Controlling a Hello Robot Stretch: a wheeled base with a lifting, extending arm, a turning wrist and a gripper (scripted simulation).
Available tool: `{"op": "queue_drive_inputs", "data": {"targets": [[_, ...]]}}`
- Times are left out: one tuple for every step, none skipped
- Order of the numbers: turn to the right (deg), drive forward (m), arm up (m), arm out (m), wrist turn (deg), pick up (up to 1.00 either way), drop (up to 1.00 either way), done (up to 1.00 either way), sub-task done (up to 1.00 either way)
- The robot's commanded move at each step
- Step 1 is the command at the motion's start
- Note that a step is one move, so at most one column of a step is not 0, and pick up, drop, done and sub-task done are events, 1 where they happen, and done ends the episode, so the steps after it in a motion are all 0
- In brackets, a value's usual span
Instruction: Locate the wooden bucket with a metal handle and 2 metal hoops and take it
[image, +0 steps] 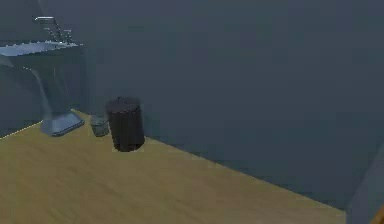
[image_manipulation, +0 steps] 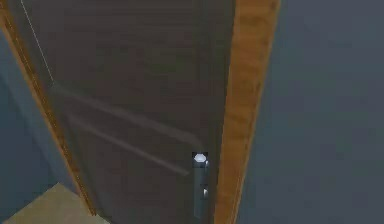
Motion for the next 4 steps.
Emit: {"op": "queue_drive_inputs", "data": {"targets": [[-45.0, 0.00, 0.00, 0.00, 0.0, 0.00, 0.00, 0.00, 0.00], [-15.0, 0.00, 0.00, 0.00, 0.0, 0.00, 0.00, 0.00, 0.00], [0.0, 0.10, 0.00, 0.00, 0.0, 0.00, 0.00, 0.00, 0.00], [30.0, 0.00, 0.00, 0.00, 0.0, 0.00, 0.00, 0.00, 0.00]]}}
